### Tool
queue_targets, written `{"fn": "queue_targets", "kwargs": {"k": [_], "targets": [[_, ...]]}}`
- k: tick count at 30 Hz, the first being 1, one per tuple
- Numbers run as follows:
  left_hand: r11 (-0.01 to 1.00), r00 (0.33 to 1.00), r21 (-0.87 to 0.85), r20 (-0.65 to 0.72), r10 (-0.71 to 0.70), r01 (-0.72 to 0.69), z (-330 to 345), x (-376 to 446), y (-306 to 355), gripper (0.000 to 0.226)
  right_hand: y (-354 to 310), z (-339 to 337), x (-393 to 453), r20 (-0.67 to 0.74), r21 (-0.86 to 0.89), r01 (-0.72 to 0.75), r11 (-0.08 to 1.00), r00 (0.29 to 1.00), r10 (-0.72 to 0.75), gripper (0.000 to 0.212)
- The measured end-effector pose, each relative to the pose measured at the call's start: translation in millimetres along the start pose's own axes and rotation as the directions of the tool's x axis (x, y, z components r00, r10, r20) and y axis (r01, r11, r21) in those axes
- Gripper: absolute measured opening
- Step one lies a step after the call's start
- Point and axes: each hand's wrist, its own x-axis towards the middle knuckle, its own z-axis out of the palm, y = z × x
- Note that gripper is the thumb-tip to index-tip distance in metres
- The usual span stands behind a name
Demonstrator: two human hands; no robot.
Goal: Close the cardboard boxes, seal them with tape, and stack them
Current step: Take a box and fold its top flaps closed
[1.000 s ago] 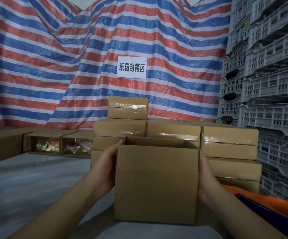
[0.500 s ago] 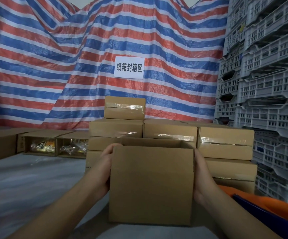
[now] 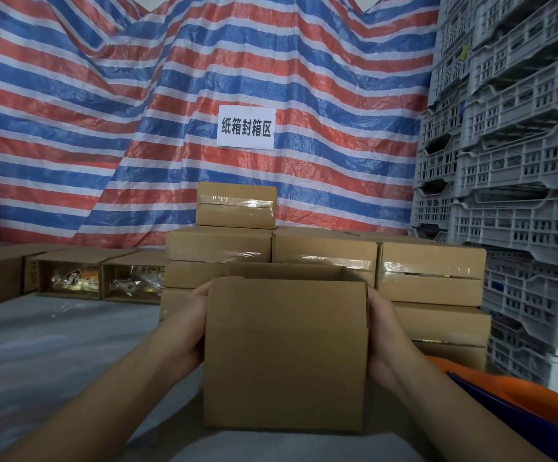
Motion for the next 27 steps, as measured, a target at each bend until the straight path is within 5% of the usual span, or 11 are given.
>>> {"fn": "queue_targets", "kwargs": {"k": [10,17,27], "targets": [[1.000,1.000,0.015,-0.017,-0.021,0.021,-1.2,0.7,0.2,0.029,-6.5,-4.5,1.1,0.008,0.027,-0.103,0.994,0.995,0.103,0.049],[0.999,1.000,0.046,-0.010,0.001,-0.001,-0.8,0.5,0.4,0.014,-13.3,-1.9,-0.7,0.046,-0.007,-0.131,0.991,0.990,0.131,0.032],[0.996,0.999,0.092,0.038,-0.010,0.006,-2.1,-0.2,0.8,0.016,-10.1,3.9,-5.6,0.090,0.073,-0.096,0.993,0.992,0.089,0.056]]}}
